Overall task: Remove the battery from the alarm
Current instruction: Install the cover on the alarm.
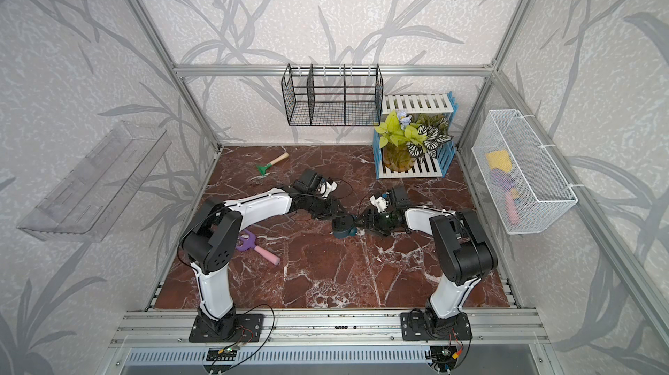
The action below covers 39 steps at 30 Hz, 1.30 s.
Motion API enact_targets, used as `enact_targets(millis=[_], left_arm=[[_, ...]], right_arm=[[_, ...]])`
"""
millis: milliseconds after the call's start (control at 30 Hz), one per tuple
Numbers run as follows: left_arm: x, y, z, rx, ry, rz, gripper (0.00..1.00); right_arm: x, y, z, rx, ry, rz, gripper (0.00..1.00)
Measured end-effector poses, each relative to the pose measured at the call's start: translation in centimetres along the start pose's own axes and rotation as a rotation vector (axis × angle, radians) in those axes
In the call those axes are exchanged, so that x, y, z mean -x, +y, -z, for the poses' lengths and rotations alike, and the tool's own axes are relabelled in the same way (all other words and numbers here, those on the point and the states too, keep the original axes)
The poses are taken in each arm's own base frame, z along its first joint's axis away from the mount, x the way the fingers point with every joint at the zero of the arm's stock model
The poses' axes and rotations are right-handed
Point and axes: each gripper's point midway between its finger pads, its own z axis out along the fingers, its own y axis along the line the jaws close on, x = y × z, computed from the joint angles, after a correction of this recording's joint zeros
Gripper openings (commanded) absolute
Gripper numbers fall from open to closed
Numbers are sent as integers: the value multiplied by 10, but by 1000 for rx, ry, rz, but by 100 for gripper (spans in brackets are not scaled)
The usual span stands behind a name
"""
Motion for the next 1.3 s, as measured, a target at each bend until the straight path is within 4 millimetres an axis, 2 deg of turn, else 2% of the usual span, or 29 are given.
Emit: enact_targets(millis=[433, 667, 1300], left_arm=[[1, 1, 1, 17, -2, -1, 45], [1, 1, 1, 18, -2, -1, 45], [3, 0, 4, 62, -3, -18, 48]], right_arm=[[11, 11, -4, 36, -39, -11, 73], [3, 7, -16, 23, -2, -30, 71], [7, 7, -16, 2, -8, -26, 67]])
